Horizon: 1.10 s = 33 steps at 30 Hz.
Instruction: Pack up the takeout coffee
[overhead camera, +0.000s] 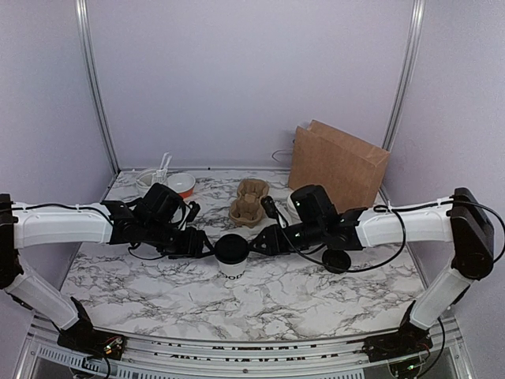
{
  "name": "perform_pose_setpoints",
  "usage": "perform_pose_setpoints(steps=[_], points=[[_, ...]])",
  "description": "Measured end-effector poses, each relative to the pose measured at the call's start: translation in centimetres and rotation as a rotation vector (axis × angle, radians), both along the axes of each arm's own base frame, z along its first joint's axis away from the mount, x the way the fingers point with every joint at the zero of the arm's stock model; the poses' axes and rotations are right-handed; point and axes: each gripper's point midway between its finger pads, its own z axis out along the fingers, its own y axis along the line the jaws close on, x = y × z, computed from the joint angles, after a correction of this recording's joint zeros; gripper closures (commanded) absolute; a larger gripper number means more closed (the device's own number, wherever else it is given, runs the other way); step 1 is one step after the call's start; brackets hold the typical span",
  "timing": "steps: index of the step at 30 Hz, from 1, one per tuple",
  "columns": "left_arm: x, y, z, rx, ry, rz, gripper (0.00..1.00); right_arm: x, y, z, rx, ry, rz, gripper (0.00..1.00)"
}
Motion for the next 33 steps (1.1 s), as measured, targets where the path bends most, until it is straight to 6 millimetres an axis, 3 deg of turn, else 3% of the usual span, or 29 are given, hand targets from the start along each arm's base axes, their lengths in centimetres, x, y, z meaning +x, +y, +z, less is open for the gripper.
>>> perform_pose_setpoints(steps=[10, 33], points=[[0.0, -0.2, -0.4, 0.001, 0.011, -0.006, 0.34, 1.9, -0.8, 0.3, 0.036, 0.031, -0.059, 0.69], [0.5, -1.2, 0.9, -0.034, -0.002, -0.014, 0.34, 1.8, -0.4, -0.5, 0.049, 0.072, -0.054, 0.69]])
